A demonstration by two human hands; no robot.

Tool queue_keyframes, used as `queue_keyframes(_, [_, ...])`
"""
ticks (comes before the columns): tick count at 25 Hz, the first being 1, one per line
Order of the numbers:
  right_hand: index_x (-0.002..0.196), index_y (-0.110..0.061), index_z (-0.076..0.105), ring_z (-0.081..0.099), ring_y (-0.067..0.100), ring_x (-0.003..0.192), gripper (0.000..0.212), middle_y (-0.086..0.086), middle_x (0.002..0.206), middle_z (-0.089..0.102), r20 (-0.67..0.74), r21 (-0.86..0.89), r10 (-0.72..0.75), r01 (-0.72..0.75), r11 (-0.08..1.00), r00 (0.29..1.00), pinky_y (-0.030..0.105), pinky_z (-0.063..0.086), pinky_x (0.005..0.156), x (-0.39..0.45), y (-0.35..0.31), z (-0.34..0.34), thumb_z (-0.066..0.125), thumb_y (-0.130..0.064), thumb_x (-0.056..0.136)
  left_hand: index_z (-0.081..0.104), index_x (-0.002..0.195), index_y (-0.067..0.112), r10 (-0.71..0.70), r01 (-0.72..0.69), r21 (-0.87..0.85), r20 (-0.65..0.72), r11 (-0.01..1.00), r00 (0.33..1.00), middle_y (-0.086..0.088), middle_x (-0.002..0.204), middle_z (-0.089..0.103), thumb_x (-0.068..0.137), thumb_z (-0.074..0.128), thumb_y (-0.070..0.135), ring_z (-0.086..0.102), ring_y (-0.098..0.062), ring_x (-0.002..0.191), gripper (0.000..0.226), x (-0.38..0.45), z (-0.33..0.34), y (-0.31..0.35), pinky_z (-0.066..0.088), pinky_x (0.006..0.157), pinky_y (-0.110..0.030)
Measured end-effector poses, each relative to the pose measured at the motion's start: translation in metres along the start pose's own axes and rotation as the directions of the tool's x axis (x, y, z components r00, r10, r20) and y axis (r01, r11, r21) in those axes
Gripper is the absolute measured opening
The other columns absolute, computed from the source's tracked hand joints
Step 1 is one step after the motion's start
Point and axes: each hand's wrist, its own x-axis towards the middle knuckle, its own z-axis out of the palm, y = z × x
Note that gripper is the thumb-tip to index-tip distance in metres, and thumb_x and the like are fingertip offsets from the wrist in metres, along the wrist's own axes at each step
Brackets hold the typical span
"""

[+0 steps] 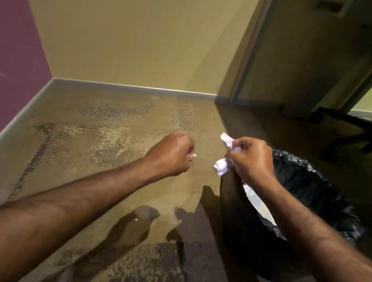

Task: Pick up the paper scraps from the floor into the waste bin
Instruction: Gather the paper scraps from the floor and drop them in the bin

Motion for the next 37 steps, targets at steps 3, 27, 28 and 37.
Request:
queue_keyframes(3, [0.068, -0.02, 0.067, 0.064, -0.001, 0.048, 0.022, -0.005, 0.06, 0.068, -0.088, -0.013, 0.071, -0.072, 0.997, 0.994, 0.016, 0.048, 0.039, 0.006, 0.028, -0.044, 0.072, -0.005, 0.084, 0.068, 0.079, 0.019, 0.096, -0.098, -0.07, -0.034, 0.993, 0.995, 0.002, 0.078, 0.065, 0.09, 0.07, 0.016, 0.06, -0.015, 0.073, 0.011, 0.02, -0.004, 0.077, 0.048, 0.058, -0.027])
queue_keyframes(27, [0.158, -0.013, 0.011, -0.003, 0.032, 0.154, 0.069, 0.011, 0.167, -0.002, -0.003, -0.525, -0.091, 0.075, 0.848, 0.996, 0.057, 0.006, 0.12, -0.018, 0.04, -0.041, 0.039, -0.044, 0.103, 0.02, 0.16, 0.02, 0.249, -0.246, 0.066, -0.04, 0.967, 0.968, 0.0, 0.169, 0.014, 0.104, 0.052, 0.027, 0.016, -0.025, 0.154, 0.065, 0.026, 0.019, 0.094, 0.014, 0.122, -0.052])
queue_keyframes(28, [0.158, -0.012, 0.01, -0.003, 0.032, 0.154, 0.069, 0.011, 0.167, -0.003, 0.006, -0.525, -0.108, 0.094, 0.846, 0.994, 0.057, 0.005, 0.121, -0.017, 0.032, -0.033, 0.038, -0.043, 0.103, 0.019, 0.16, 0.02, 0.242, -0.239, 0.078, -0.045, 0.968, 0.969, 0.0, 0.169, 0.014, 0.104, 0.051, 0.028, 0.016, -0.025, 0.154, 0.065, 0.022, 0.016, 0.083, 0.014, 0.122, -0.052])
queue_keyframes(37, [0.158, -0.009, 0.006, -0.001, 0.033, 0.154, 0.067, 0.013, 0.167, -0.001, 0.158, -0.441, -0.281, 0.322, 0.838, 0.947, 0.051, 0.003, 0.123, -0.036, -0.023, 0.069, 0.038, -0.031, 0.104, 0.027, 0.159, 0.02, 0.051, -0.048, 0.111, -0.018, 0.993, 0.999, -0.001, 0.166, 0.026, 0.102, 0.055, 0.023, 0.026, -0.023, 0.151, 0.063, -0.025, 0.008, -0.05, 0.022, 0.121, -0.044])
